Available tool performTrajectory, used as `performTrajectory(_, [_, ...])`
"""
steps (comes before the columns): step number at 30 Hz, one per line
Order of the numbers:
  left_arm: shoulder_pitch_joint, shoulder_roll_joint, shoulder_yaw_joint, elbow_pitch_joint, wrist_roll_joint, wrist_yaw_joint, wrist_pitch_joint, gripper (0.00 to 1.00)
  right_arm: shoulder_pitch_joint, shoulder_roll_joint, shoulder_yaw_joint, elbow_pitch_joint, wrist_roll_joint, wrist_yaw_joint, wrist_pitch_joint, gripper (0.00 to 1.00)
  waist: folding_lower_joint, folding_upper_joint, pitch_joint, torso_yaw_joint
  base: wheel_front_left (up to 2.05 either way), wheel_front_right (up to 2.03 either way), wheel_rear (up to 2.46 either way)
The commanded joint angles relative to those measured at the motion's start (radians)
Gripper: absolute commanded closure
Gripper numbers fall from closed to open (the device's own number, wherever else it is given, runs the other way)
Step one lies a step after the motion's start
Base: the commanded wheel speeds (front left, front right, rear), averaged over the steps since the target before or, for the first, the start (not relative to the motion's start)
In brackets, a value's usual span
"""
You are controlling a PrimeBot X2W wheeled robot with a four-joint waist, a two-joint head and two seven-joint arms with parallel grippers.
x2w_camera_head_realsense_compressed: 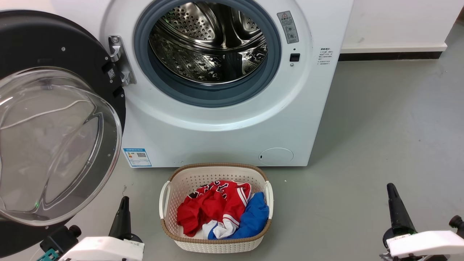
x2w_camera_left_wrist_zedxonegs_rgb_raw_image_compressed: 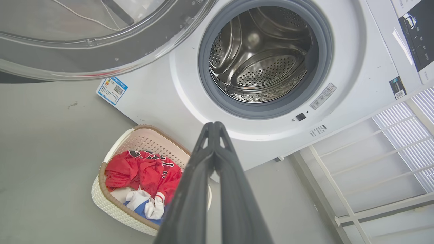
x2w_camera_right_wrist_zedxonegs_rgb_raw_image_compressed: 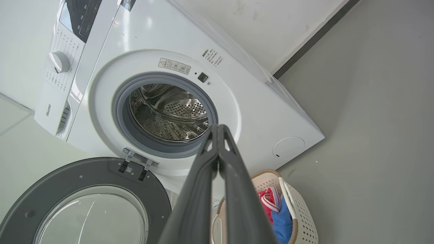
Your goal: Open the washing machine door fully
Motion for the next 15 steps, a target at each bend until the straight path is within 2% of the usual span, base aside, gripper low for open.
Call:
performTrajectory(1, [-0.028,0.001,0.004,-0.007,-0.028,-0.009,0.004,1.0,-0.029,-0.009,-0.002,-0.004,0.026,0.0,0.005,1.0,-0.0001,0.0,0.0,0.0,0.0,0.0,0.0])
performTrajectory(15, [-0.053,0.0,0.014,0.008,-0.202,-0.018,0.046,1.0,-0.056,-0.009,-0.008,0.022,0.187,0.0,0.046,1.0,-0.0001,0.0,0.005,0.0,0.0,0.0,0.0])
